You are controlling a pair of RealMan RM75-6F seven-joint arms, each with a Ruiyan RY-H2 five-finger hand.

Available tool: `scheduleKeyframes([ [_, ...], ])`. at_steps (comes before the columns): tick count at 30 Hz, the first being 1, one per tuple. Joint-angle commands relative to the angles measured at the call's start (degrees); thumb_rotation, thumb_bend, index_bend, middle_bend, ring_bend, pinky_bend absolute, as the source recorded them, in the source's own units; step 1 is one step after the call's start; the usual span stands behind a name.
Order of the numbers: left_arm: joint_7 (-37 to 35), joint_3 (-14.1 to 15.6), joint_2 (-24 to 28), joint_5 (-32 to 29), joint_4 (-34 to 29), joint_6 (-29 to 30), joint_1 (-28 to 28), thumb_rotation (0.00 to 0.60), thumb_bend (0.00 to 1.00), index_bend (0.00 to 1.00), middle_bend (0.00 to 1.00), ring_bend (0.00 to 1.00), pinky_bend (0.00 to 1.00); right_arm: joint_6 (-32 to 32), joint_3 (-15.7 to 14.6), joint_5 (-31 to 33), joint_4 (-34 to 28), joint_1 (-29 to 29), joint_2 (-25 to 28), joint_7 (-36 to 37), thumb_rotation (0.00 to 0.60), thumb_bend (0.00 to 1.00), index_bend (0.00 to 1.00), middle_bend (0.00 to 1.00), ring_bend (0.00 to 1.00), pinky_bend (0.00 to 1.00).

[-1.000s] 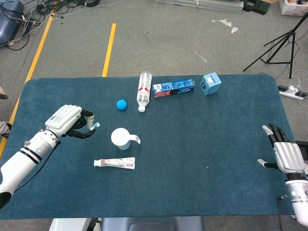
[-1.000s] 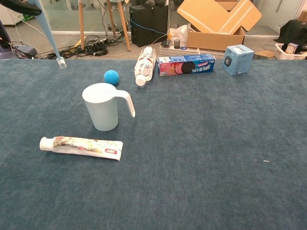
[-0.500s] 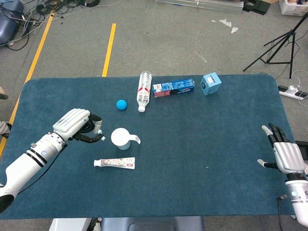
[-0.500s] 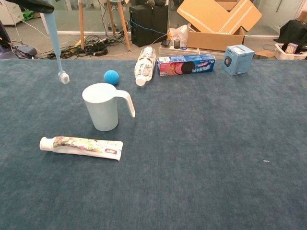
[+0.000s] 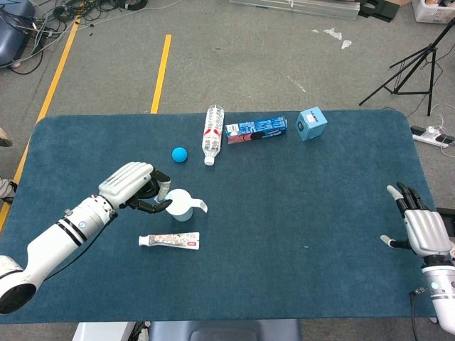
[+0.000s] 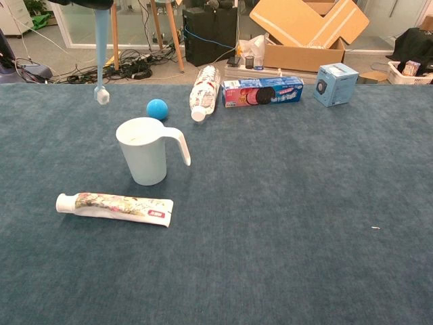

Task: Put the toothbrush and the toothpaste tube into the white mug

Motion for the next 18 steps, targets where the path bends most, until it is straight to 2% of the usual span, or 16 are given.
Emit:
scheduleKeyframes([
  [1,0.1,-0.4,-0.7,-0.9,-0.1,-0.4,-0.9,0.6,0.41,0.7,1.0,1.0,1.0,0.1,0.0,0.0,-0.1,-0.1,0.1,0.2,0.6,0.01,0.11,0.02,0.01,0.4],
  [18,-1.7,-2.4,-6.4,-6.1,3.0,-1.1,-5.0,0.6,0.41,0.7,1.0,1.0,1.0,-0.5,0.1,0.2,0.0,0.1,0.3,1.0,0.6,0.02,0.11,0.02,0.01,0.4],
])
